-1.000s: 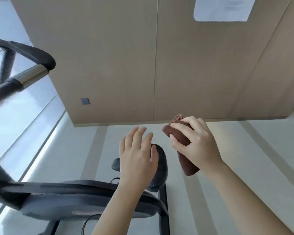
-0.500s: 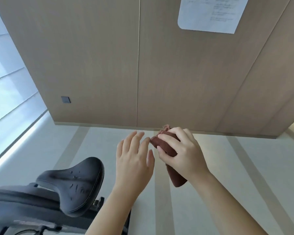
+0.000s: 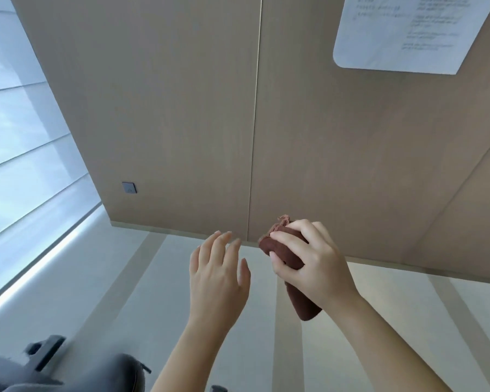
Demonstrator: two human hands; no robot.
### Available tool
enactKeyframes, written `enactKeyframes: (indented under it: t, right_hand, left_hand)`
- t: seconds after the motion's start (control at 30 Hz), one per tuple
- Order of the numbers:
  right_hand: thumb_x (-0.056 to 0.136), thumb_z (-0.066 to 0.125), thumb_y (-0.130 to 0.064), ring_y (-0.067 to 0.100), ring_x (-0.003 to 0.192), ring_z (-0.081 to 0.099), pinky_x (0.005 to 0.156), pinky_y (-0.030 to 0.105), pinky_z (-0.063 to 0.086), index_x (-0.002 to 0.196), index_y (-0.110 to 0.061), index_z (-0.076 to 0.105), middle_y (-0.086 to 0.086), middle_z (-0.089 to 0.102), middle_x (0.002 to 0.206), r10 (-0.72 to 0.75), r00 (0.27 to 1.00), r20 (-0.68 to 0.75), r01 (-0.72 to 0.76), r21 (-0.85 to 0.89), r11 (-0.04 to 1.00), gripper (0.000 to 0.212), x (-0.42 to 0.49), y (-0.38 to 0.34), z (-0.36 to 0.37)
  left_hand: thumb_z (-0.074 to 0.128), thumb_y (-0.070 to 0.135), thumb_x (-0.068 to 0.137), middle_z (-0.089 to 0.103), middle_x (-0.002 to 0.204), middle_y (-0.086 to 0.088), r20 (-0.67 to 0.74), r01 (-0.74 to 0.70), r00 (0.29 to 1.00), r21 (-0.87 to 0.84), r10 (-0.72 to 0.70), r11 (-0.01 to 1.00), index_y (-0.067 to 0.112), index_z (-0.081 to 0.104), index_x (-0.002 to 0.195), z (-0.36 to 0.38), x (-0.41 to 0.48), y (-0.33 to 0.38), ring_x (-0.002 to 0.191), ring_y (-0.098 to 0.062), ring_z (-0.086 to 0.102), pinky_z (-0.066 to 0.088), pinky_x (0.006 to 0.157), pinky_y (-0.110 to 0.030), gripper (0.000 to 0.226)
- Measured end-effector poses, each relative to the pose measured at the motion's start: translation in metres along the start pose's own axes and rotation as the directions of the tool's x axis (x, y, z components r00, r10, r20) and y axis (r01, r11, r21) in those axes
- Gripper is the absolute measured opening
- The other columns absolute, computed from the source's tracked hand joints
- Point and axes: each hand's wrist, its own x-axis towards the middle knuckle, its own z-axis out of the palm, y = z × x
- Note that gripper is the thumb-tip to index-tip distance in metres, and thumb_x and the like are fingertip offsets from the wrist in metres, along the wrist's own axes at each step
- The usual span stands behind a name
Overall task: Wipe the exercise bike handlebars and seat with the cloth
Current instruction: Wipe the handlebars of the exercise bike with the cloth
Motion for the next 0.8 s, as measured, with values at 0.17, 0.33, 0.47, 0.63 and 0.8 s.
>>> enactKeyframes:
  t: [0.17, 0.33, 0.47, 0.63, 0.8]
  right_hand:
    - [0.078, 0.058, -0.032, 0.023, 0.079, 0.054, 0.067, 0.03, 0.05, 0.095, -0.019, 0.07, 0.002, 0.062, 0.089, -0.064, 0.998, 0.027, 0.061, 0.092, 0.994, 0.024, 0.073, 0.025, 0.06]
    - [0.079, 0.058, -0.031, 0.024, 0.079, 0.055, 0.067, 0.031, 0.051, 0.094, -0.016, 0.071, 0.003, 0.063, 0.09, -0.128, 0.992, 0.021, 0.12, 0.219, 0.968, 0.025, 0.124, 0.039, 0.119]
    - [0.079, 0.059, -0.031, 0.023, 0.079, 0.054, 0.067, 0.031, 0.051, 0.095, -0.017, 0.07, 0.002, 0.062, 0.091, -0.194, 0.981, -0.001, 0.185, 0.307, 0.934, 0.024, 0.167, 0.051, 0.167]
    - [0.079, 0.06, -0.031, 0.024, 0.079, 0.055, 0.064, 0.035, 0.052, 0.095, -0.018, 0.069, 0.002, 0.063, 0.091, -0.292, 0.955, -0.045, 0.283, 0.419, 0.863, 0.022, 0.231, 0.071, 0.23]
    - [0.079, 0.06, -0.029, 0.025, 0.079, 0.055, 0.065, 0.038, 0.052, 0.095, -0.017, 0.07, 0.004, 0.063, 0.091, -0.382, 0.923, -0.051, 0.353, 0.508, 0.785, 0.022, 0.305, 0.098, 0.273]
  left_hand:
    - [0.073, 0.008, 0.068, 0.067, 0.105, -0.012, -0.067, 0.054, 0.996, 0.066, -0.05, 0.996, 0.004, 0.066, 0.097, 0.024, 0.072, -0.042, 0.102, -0.032, 0.061, 0.047, 0.085, -0.044, 0.03]
    - [0.074, 0.008, 0.069, 0.068, 0.101, -0.01, -0.064, 0.148, 0.988, 0.148, -0.14, 0.978, 0.005, 0.066, 0.097, 0.037, 0.11, -0.081, 0.093, -0.031, 0.063, 0.047, 0.083, -0.041, 0.029]
    - [0.074, 0.009, 0.069, 0.068, 0.102, -0.009, -0.069, 0.23, 0.973, 0.224, -0.22, 0.947, 0.007, 0.067, 0.098, 0.052, 0.137, -0.109, 0.095, -0.03, 0.063, 0.046, 0.085, -0.042, 0.03]
    - [0.075, 0.008, 0.068, 0.068, 0.104, -0.01, -0.129, 0.32, 0.947, 0.315, -0.293, 0.894, 0.006, 0.067, 0.098, 0.078, 0.19, -0.142, 0.096, -0.031, 0.063, 0.046, 0.085, -0.043, 0.031]
    - [0.074, 0.007, 0.069, 0.067, 0.104, -0.011, -0.232, 0.4, 0.914, 0.373, -0.333, 0.837, 0.004, 0.066, 0.099, 0.086, 0.251, -0.17, 0.097, -0.032, 0.062, 0.046, 0.085, -0.043, 0.032]
